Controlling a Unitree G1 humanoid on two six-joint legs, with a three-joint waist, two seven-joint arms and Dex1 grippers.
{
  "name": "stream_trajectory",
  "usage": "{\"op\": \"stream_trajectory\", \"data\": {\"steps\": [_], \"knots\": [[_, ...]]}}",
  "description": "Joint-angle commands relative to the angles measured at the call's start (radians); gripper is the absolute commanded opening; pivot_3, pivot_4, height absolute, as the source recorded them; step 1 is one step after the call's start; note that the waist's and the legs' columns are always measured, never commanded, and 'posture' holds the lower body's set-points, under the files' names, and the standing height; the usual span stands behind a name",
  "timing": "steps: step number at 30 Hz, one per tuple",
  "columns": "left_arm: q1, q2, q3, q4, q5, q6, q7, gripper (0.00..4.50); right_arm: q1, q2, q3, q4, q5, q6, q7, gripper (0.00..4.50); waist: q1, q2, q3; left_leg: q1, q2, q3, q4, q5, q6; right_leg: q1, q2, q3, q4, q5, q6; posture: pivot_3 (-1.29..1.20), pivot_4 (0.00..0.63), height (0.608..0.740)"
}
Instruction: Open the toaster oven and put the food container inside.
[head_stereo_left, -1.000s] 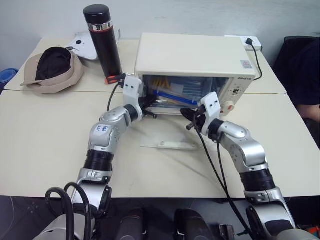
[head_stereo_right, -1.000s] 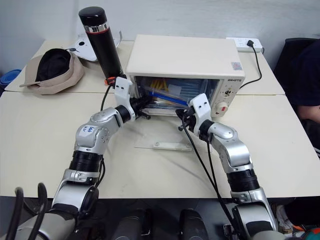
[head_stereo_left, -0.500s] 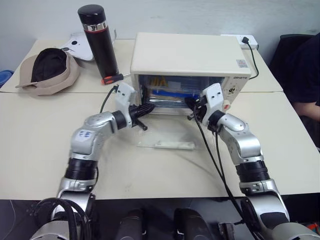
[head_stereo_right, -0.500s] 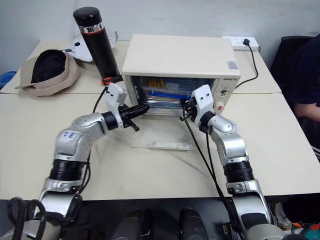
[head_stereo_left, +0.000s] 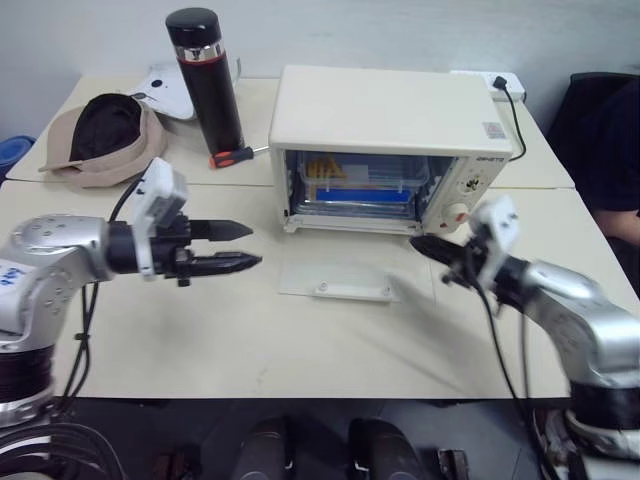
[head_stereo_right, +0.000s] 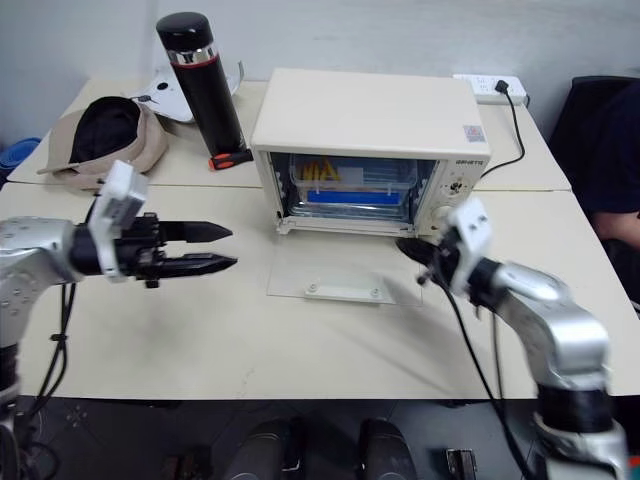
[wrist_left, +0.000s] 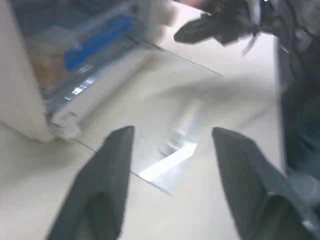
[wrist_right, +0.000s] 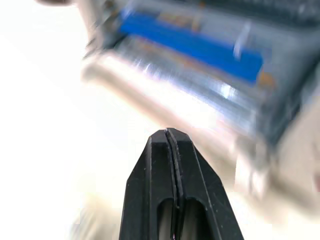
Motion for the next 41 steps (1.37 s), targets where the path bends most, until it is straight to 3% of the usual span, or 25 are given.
{"op": "stream_trajectory", "data": {"steps": [1, 3, 7, 14, 19, 22, 27, 29, 34, 39, 41], "knots": [[0.009, 0.076, 0.034, -0.007, -0.026, -0.016, -0.08, 3.99, 0.133, -0.059, -0.107, -0.138, 0.115, 0.082, 0.045, 0.0, 0.0, 0.0, 0.0, 0.001, 0.0, 0.0, 0.0, 0.0, 0.0, 0.0, 0.0, 0.0, 0.0, 0.0, 0.0, 0.0, 0.15, 0.74], [0.009, 0.105, 0.03, 0.011, -0.018, -0.036, -0.11, 4.48, 0.228, -0.067, -0.119, -0.174, 0.108, 0.073, 0.042, 0.0, 0.001, 0.0, 0.0, 0.001, 0.001, -0.001, -0.001, 0.0, -0.002, 0.0, 0.0, 0.0, 0.001, 0.0, -0.001, 0.0, 0.15, 0.74], [-0.003, 0.12, 0.016, 0.035, -0.006, -0.07, -0.132, 4.48, 0.313, -0.03, -0.054, -0.146, 0.01, -0.017, -0.009, 0.0, -0.004, 0.0, 0.0, 0.002, 0.001, 0.0, -0.001, 0.0, -0.002, -0.001, 0.0, 0.001, 0.001, -0.001, -0.001, 0.0, 0.15, 0.74], [-0.106, 0.088, -0.044, 0.082, 0.033, -0.098, -0.086, 4.48, 0.224, 0.114, 0.058, -0.004, -0.098, -0.095, -0.128, 0.0, -0.001, 0.0, 0.0, 0.001, 0.0, 0.001, -0.001, 0.0, -0.002, -0.002, 0.001, 0.001, 0.002, -0.001, -0.001, 0.0, 0.15, 0.74], [-0.127, 0.095, -0.069, 0.128, 0.084, -0.143, -0.096, 4.48, 0.115, 0.144, 0.015, -0.011, -0.004, -0.051, -0.121, 0.0, -0.003, 0.0, 0.0, 0.0, 0.001, 0.001, 0.0, 0.0, -0.001, -0.003, 0.002, 0.001, 0.002, -0.001, -0.001, 0.0, 0.15, 0.74], [-0.132, 0.102, -0.063, 0.158, 0.092, -0.153, -0.103, 4.5, 0.039, 0.104, -0.088, -0.04, 0.163, 0.037, -0.091, 0.64, -0.001, 0.0, 0.0, 0.0, 0.001, 0.001, 0.0, 0.0, -0.001, -0.003, 0.002, 0.001, 0.004, -0.001, -0.001, 0.0, 0.15, 0.74], [-0.127, 0.13, -0.038, 0.238, 0.122, -0.198, -0.122, 4.5, -0.117, -0.158, -0.242, 0.023, 0.376, 0.169, 0.076, 2.13, 0.001, 0.003, 0.002, 0.0, 0.0, 0.001, 0.001, -0.001, 0.001, -0.003, 0.001, 0.001, 0.003, 0.0, -0.001, 0.0, 0.15, 0.74], [-0.12, 0.16, -0.019, 0.259, 0.132, -0.22, -0.148, 4.5, -0.11, -0.299, -0.273, 0.056, 0.367, 0.15, 0.226, 2.89, 0.004, 0.002, 0.001, -0.001, 0.001, 0.0, 0.0, -0.001, 0.001, -0.002, 0.001, -0.001, 0.002, 0.0, -0.001, 0.0, 0.15, 0.74], [-0.164, 0.206, 0.03, 0.316, 0.116, -0.226, -0.168, 4.5, -0.165, -0.49, -0.264, 0.288, 0.246, 0.071, 0.344, 4.48, -0.002, 0.002, 0.001, -0.001, 0.001, 0.004, 0.002, -0.003, 0.004, -0.002, 0.001, 0.001, 0.002, 0.0, 0.0, 0.0, 0.15, 0.74], [-0.212, 0.176, 0.068, 0.322, 0.071, -0.178, -0.131, 4.5, -0.2, -0.476, -0.249, 0.375, 0.229, 0.039, 0.363, 4.48, -0.004, 0.002, 0.001, 0.0, 0.001, 0.006, 0.003, -0.003, 0.005, -0.003, 0.0, 0.003, 0.002, 0.0, 0.001, 0.0, 0.15, 0.74], [-0.137, 0.161, 0.074, 0.278, 0.102, -0.213, -0.112, 4.5, -0.179, -0.417, -0.236, 0.347, 0.218, 0.027, 0.326, 4.48, -0.006, 0.002, 0.001, 0.0, 0.001, 0.006, 0.002, -0.002, 0.004, -0.003, 0.0, 0.004, 0.002, 0.0, 0.001, 0.0, 0.15, 0.74]]}}
